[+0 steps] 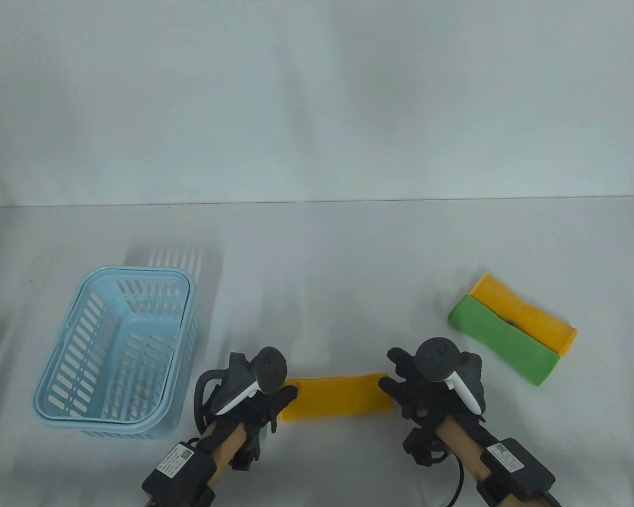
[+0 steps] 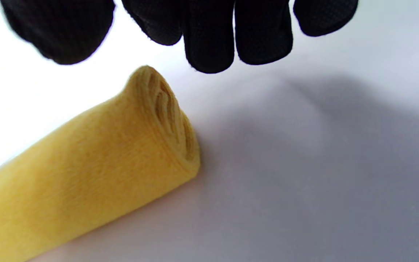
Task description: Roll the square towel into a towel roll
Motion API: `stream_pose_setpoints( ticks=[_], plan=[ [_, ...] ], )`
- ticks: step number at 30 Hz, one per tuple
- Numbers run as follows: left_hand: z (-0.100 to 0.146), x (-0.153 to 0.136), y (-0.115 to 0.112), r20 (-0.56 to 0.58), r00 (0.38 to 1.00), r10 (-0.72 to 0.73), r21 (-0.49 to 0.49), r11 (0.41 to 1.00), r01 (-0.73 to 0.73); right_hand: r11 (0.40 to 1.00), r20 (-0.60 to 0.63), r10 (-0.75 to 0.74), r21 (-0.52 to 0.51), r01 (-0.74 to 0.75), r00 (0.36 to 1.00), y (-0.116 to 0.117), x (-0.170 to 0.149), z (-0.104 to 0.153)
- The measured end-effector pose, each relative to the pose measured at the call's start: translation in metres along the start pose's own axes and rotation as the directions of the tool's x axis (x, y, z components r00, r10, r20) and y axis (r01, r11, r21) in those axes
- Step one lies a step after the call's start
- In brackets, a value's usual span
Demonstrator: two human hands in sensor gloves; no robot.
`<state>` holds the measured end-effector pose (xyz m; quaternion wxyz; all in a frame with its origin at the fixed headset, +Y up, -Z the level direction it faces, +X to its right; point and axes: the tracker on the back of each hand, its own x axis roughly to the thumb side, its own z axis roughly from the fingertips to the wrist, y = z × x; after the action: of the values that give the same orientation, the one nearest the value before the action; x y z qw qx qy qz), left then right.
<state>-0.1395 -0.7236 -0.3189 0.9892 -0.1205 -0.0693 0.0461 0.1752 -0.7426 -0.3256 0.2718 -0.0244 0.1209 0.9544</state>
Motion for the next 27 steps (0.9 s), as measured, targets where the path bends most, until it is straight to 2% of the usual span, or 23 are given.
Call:
stream_pose_setpoints(
  ticks=[4,8,11,14,18,22,27],
  plan=[
    [0.008,0.003,0.009,0.011,1.000,-0.019,0.054,0.998,0.018,0.998,0.044,0.051,-0.025,-0.050,0.998,-0.002,0.008,0.006],
    [0.020,0.005,0.024,0.030,0.999,-0.019,0.151,0.988,0.014,0.991,0.150,0.131,-0.044,-0.126,0.980,-0.002,0.027,0.018],
    [0.028,0.005,0.038,0.038,0.999,0.003,0.226,0.974,-0.012,0.983,0.301,0.163,0.035,-0.182,0.940,0.007,0.049,0.028],
    [0.035,0.002,0.047,0.056,0.997,0.052,0.259,0.964,-0.065,0.947,0.365,0.276,0.057,-0.317,0.889,0.024,0.071,0.032],
    [0.039,-0.003,0.050,0.071,0.993,0.094,0.264,0.958,-0.110,0.886,0.357,0.381,0.123,-0.447,0.853,0.052,0.093,0.017],
    [0.039,-0.004,0.052,0.077,0.992,0.097,0.274,0.955,-0.115,0.807,0.334,0.488,0.180,-0.563,0.806,0.075,0.103,0.000],
    [0.038,-0.003,0.052,0.094,0.991,0.098,0.274,0.954,-0.120,0.766,0.307,0.555,0.173,-0.619,0.773,0.090,0.103,-0.006]
  ],
)
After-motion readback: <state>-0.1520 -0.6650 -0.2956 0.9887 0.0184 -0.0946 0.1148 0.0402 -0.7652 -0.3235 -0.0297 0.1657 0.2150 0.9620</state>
